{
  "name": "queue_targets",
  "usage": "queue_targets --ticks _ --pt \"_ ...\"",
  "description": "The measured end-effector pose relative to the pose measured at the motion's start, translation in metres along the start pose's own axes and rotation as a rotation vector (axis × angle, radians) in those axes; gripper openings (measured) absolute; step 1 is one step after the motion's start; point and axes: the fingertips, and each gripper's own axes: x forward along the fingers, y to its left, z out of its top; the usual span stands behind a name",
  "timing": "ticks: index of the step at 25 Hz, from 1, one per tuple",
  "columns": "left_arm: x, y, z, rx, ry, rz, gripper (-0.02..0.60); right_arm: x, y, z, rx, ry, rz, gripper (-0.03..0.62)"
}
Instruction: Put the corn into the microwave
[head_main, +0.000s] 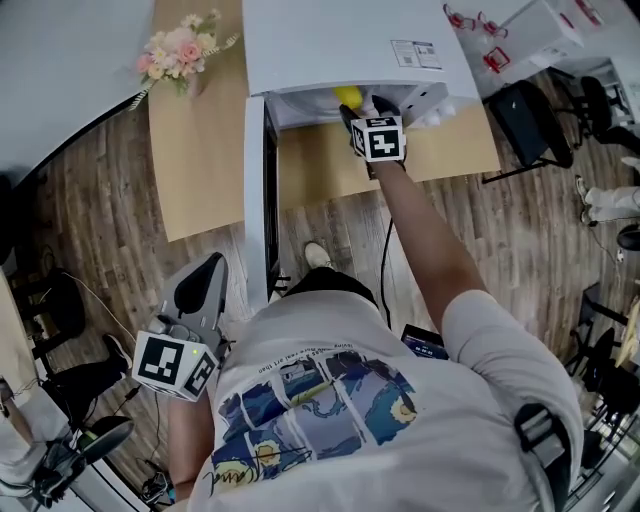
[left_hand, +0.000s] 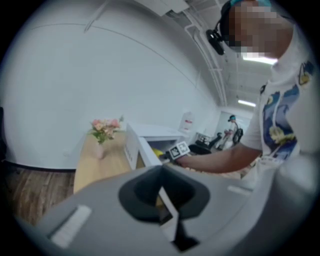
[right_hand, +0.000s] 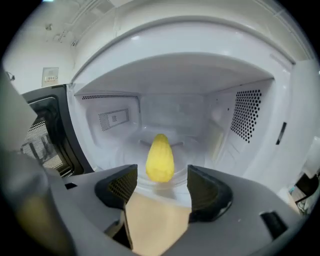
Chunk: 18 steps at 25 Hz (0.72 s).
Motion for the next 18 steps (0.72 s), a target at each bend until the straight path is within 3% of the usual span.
queue_targets --ticks 18 --pt "-0.049 -0.010 -0.029 0.012 -0.051 -0.133 0.009 -0.115 0.058 -0.036 -0.003 0.019 -0.014 0.272"
